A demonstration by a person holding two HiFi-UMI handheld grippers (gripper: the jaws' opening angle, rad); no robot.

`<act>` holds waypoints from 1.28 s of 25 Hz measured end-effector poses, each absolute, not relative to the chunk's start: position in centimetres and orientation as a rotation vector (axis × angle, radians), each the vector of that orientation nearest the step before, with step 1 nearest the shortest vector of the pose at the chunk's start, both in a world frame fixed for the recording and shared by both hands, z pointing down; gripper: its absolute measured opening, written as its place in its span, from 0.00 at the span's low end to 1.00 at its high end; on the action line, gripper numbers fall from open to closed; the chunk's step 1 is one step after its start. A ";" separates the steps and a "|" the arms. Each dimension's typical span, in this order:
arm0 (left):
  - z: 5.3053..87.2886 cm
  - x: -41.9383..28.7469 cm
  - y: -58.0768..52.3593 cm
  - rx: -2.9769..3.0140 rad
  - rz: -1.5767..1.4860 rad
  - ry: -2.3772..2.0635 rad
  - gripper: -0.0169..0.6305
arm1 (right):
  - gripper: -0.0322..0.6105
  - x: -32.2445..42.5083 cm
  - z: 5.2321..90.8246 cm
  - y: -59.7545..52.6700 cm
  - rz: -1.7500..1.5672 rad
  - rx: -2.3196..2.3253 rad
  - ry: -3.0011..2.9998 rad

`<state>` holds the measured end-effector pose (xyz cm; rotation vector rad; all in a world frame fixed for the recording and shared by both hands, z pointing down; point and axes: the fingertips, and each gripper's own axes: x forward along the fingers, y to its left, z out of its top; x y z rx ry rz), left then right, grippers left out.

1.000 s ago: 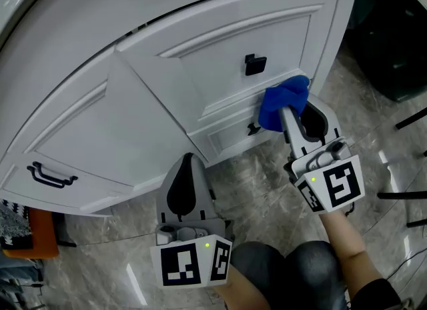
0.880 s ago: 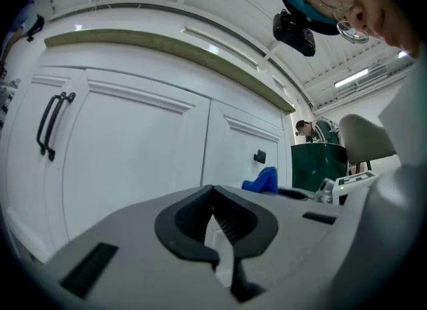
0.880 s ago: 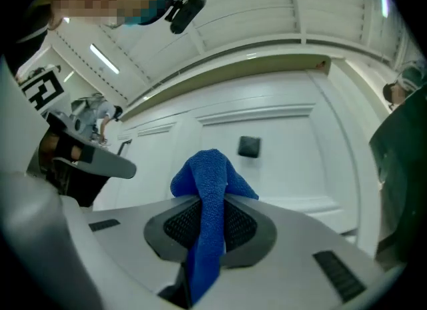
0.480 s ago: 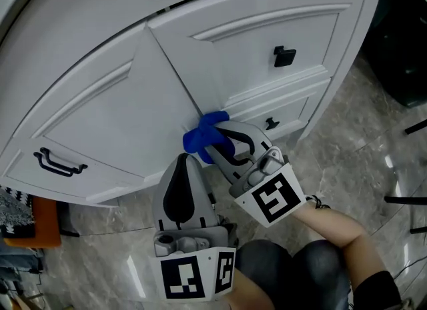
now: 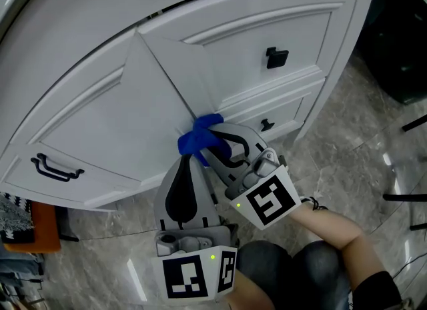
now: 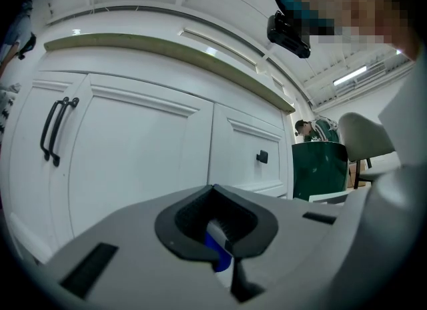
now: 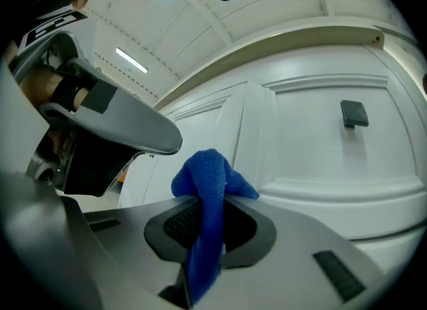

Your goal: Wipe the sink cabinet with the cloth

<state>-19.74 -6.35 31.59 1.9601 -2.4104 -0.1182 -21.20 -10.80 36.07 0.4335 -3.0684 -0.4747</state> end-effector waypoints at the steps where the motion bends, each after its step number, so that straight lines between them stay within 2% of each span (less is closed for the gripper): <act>1: 31.6 -19.8 -6.3 1.958 -0.121 -2.411 0.03 | 0.14 -21.2 36.1 -10.8 -0.478 0.437 -3.069; 32: 31.1 -18.5 -6.6 1.983 -0.153 -2.380 0.03 | 0.14 -18.5 35.8 -13.0 -0.483 0.530 -3.060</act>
